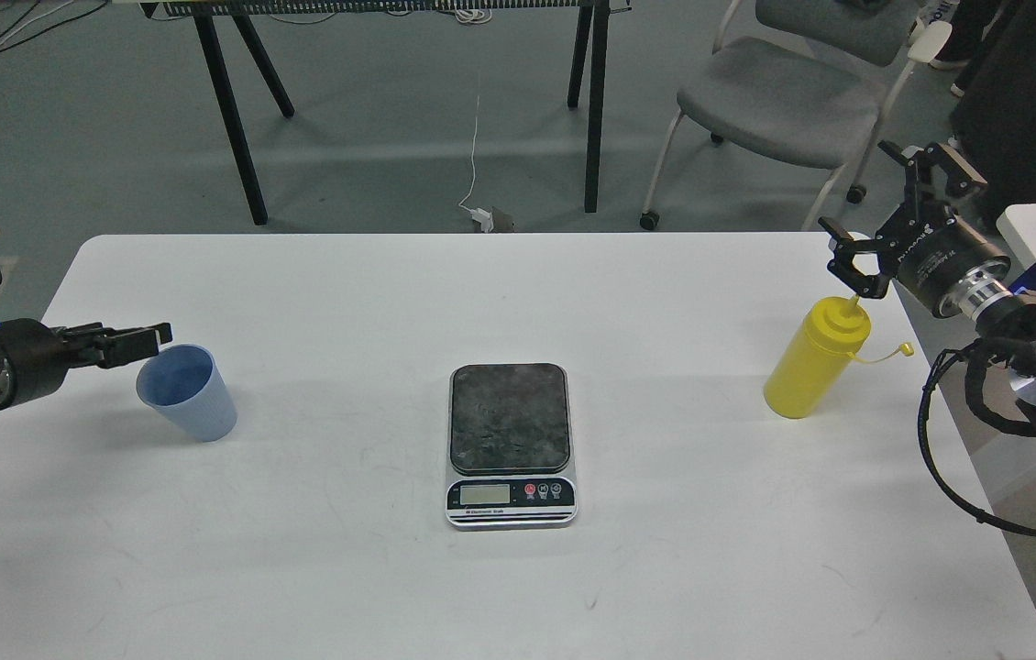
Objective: Pour seasoning into cup on scale with both arms
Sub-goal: 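Close the left gripper around the light-blue cup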
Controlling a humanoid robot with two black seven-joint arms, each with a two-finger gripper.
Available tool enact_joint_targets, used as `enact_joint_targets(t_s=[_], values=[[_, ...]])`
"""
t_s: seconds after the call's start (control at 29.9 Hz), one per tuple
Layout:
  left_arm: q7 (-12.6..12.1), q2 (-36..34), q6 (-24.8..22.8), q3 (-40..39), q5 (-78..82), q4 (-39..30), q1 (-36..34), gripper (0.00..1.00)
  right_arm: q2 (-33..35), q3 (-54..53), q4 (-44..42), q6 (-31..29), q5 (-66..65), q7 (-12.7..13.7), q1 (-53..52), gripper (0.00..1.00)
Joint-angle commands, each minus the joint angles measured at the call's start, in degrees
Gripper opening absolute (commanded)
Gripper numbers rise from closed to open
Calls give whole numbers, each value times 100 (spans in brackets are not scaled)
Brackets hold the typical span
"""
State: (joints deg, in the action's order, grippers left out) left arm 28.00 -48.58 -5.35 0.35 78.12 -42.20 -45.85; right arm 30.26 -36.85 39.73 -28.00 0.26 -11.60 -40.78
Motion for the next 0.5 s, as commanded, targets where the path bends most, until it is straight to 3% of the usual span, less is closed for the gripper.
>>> enact_joint_targets(t_s=[0.0,0.33,0.4,0.47], values=[[0,24,16,0,1,2,85,100,6,2,0,0,0,9,0,99],[0,33,201,43,124,10,366,98,-2,20,-9,0,0,0,0,99],[0,41,306,79,142,10,392,89,-2,11,-9,0,0,0,0,99],[0,33,342,105,177,10,401,69,-2,11,-9,0,-8,0,0,99]])
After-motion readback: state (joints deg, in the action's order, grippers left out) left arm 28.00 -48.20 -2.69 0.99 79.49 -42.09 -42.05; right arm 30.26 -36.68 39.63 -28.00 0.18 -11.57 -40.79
